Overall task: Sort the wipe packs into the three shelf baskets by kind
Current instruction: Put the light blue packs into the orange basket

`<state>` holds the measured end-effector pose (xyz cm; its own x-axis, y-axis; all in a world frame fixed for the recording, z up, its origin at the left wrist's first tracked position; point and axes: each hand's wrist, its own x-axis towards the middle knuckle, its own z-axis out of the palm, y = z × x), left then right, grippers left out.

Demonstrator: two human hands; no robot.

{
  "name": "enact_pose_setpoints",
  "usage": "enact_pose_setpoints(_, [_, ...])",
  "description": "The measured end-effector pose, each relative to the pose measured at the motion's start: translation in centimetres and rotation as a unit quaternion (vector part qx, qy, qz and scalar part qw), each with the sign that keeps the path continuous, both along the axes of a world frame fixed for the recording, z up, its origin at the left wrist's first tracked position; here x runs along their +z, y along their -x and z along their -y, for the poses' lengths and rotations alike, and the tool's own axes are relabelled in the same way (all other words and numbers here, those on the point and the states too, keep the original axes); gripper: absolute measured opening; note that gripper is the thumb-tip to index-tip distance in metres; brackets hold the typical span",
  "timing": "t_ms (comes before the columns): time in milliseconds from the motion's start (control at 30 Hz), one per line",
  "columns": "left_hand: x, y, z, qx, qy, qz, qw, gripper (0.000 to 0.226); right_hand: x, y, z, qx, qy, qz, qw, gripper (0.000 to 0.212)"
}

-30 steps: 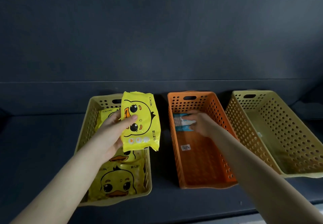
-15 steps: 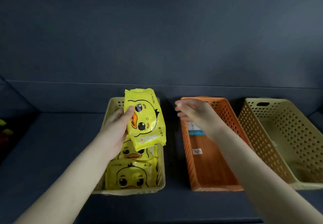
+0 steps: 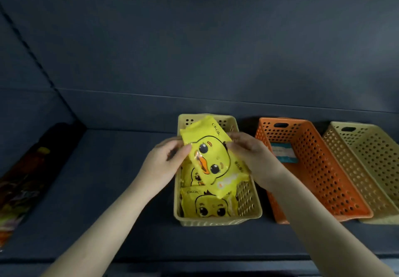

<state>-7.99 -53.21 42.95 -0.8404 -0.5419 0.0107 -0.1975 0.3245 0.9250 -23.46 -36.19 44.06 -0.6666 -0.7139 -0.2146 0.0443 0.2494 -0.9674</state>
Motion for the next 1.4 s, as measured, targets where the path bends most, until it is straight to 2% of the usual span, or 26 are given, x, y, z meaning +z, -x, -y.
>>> enact_pose_setpoints(33, [-0.9, 0.0, 0.5, 0.013, 0.072, 0.012, 0.997, 0.030, 0.6, 0.1, -0.1, 0.012, -0.027, -0.058, 0.998, 0.030])
enact_pose_setpoints(67, [-1.6, 0.0, 0.9, 0.018, 0.106, 0.035, 0.994, 0.039, 1.0, 0.3, -0.3, 0.034, -0.072, -0.126, 0.989, 0.030])
enact_pose_setpoints(133, [-2.6, 0.2, 1.1, -0.004, 0.090, 0.096, 0.991, 0.053, 1.5, 0.6, -0.2, 0.106, -0.178, -0.237, 0.949, 0.030])
enact_pose_setpoints(200, [-3.1, 0.5, 0.8, -0.051, 0.033, 0.151, 0.987, 0.058, 1.3, 0.7, 0.4, 0.186, -0.257, -0.278, 0.906, 0.030])
enact_pose_setpoints(267, [-3.4, 0.7, 0.6, -0.072, 0.005, 0.174, 0.982, 0.057, 0.8, 0.3, 1.2, 0.261, -0.300, -0.267, 0.878, 0.031])
enact_pose_setpoints(333, [-3.1, 0.8, 0.6, -0.071, -0.003, 0.170, 0.983, 0.054, 0.6, 0.2, 1.8, 0.315, -0.311, -0.227, 0.867, 0.032])
enact_pose_setpoints(433, [-2.1, 1.0, 0.2, -0.066, -0.075, 0.114, 0.988, 0.048, 1.3, 1.0, 1.8, 0.341, -0.312, -0.186, 0.867, 0.027])
enact_pose_setpoints(533, [-2.0, 1.5, -0.4, -0.035, -0.102, 0.082, 0.991, 0.045, 2.3, 1.4, 1.8, 0.362, -0.285, -0.084, 0.884, 0.023])
enact_pose_setpoints(600, [-2.5, 1.6, -0.7, -0.017, -0.098, 0.069, 0.993, 0.045, 1.7, 1.1, 2.5, 0.401, -0.316, -0.118, 0.851, 0.028])
enact_pose_setpoints(667, [-2.7, 1.7, -0.8, -0.012, -0.094, 0.066, 0.993, 0.047, 0.2, 0.4, 3.3, 0.439, -0.379, -0.205, 0.788, 0.047])
enact_pose_setpoints(700, [-2.8, 1.7, -0.7, -0.013, -0.091, 0.068, 0.993, 0.047, -0.5, 0.0, 3.5, 0.438, -0.401, -0.216, 0.775, 0.059])
enact_pose_setpoints(800, [-3.6, 1.7, -0.2, -0.020, -0.072, 0.077, 0.994, 0.049, -2.0, -0.8, 3.2, 0.419, -0.394, -0.197, 0.794, 0.080])
enact_pose_setpoints(1067, [-6.4, 2.2, 0.8, -0.002, 0.006, 0.107, 0.994, 0.059, -2.6, -2.3, 3.5, 0.444, -0.424, -0.212, 0.760, 0.079])
enact_pose_setpoints(1167, [-6.4, 2.1, 0.9, -0.001, 0.007, 0.115, 0.993, 0.054, -2.5, -2.2, 3.2, 0.450, -0.423, -0.218, 0.756, 0.079])
enact_pose_setpoints(1233, [-6.2, 2.0, 0.9, -0.001, -0.001, 0.113, 0.994, 0.051, -2.7, -2.0, 3.2, 0.447, -0.404, -0.222, 0.767, 0.078])
enact_pose_setpoints(1400, [-5.6, 1.6, 0.7, -0.012, -0.049, 0.090, 0.995, 0.045, -2.2, -0.1, 3.4, 0.378, -0.340, -0.250, 0.824, 0.072])
